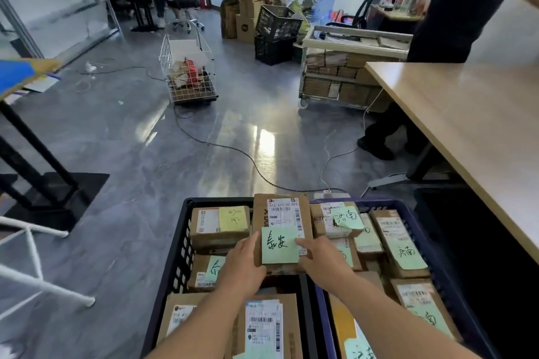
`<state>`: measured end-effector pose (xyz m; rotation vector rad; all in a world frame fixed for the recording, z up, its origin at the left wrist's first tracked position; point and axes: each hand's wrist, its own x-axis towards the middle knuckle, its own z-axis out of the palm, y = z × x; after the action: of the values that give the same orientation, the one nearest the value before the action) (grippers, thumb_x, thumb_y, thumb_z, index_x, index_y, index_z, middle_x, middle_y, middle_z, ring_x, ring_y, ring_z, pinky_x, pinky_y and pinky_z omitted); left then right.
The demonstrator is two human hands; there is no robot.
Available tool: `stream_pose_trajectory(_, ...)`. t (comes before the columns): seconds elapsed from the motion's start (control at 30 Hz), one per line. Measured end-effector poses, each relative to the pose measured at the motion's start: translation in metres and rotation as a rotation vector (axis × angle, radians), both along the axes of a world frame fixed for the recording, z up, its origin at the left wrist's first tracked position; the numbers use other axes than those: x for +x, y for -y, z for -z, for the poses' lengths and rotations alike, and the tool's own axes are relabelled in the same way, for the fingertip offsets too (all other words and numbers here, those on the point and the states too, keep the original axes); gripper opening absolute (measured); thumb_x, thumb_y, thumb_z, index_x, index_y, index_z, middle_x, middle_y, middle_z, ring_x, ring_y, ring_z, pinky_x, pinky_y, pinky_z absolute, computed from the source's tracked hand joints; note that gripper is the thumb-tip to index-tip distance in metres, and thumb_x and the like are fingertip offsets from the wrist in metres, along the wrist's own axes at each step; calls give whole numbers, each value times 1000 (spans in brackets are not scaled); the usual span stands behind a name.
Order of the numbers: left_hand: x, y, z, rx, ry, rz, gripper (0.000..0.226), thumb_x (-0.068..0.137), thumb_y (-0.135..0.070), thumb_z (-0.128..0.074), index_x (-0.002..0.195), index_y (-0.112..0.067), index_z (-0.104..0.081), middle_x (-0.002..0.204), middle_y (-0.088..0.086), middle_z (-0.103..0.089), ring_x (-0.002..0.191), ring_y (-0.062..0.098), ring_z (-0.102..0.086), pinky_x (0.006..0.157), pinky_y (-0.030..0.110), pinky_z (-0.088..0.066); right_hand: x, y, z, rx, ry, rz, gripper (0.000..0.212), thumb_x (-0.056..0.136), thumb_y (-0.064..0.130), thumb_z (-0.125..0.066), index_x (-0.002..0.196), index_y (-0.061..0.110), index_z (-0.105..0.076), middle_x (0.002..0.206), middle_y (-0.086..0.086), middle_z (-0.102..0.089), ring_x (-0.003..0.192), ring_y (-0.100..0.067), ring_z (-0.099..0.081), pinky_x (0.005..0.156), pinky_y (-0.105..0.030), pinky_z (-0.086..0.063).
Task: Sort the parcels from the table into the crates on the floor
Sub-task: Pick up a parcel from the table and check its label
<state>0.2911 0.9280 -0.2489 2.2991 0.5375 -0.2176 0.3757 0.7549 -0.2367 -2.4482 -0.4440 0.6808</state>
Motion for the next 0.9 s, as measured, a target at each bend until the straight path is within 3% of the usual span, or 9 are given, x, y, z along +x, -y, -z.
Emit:
stream_pose_trajectory(0.07, 8, -2, 16, -14, 4, -14, 80, 87, -18, -63, 151, -34, -19, 150, -6, -34, 132, 17, -35, 105, 39, -39, 10, -4, 15, -1, -26, 10, 50, 95, 19, -50, 144, 24, -43, 121, -3, -52, 89, -15, -58, 70, -21, -48)
stream_pose_trajectory(0.2, 18, -3, 45, -52, 26, -44, 73, 85, -14, -64, 146, -34, -30, 138, -6, -45, 112, 10, -45, 92, 30, -43, 23, -9, 39, -38, -41, -18, 50, 95, 22, -51, 144, 24, -42, 126, -3, -46, 98, -18, -57, 83, -27, -51)
stream_pose_trajectory(0.3, 17, -7, 59, -71, 23, -58, 67, 85, -13, -65, 143, -30, -36, 133, -5, -48, 103, 4, -40, 85, 25, -38, 28, -15, 54, -52, -72, -59, 51, 95, 22, -50, 144, 24, -41, 124, -4, -45, 93, -19, -55, 71, -23, -44)
stream_pose_trajectory(0.4, 15, -10, 68, -51, 20, -67, 61, 86, -13, -65, 140, -29, -40, 131, -4, -49, 105, 5, -41, 86, 27, -41, 28, -22, 66, -65, -92, -91, 51, 94, 20, -49, 145, 21, -40, 124, -8, -50, 90, -20, -57, 72, -26, -47)
stream_pose_trajectory(0.53, 22, -15, 72, -40, 24, -81, 63, 86, -11, -61, 142, -26, -38, 135, -3, -44, 109, 10, -42, 85, 26, -39, 38, -27, 72, -71, -73, -89, 51, 95, 21, -48, 145, 24, -40, 129, -2, -40, 93, -17, -56, 77, -25, -49)
stream_pose_trajectory(0.63, 25, -16, 71, -78, 22, -97, 64, 82, -11, -61, 140, -29, -40, 132, -3, -44, 116, 17, -45, 96, 37, -45, 44, -31, 73, -66, -95, -89, 51, 94, 21, -48, 145, 23, -41, 132, -3, -42, 96, -20, -58, 76, -26, -48)
stream_pose_trajectory(0.8, 22, -22, 69, -40, -42, -97, 74, 81, -22, -65, 147, -32, -31, 135, -4, -41, 122, 17, -42, 99, 40, -44, 40, -35, 77, -99, -138, -142, 50, 95, 21, -47, 145, 22, -40, 136, -5, -41, 97, -19, -56, 73, -22, -42)
stream_pose_trajectory(0.9, 20, -17, 75, -33, -109, -81, 82, 84, -26, -64, 153, -28, -20, 143, -4, -36, 129, 16, -36, 105, 38, -39, 38, -34, 80, -155, -147, -141, 49, 95, 20, -47, 144, 19, -42, 139, -5, -42, 108, -22, -55, 86, -23, -45)
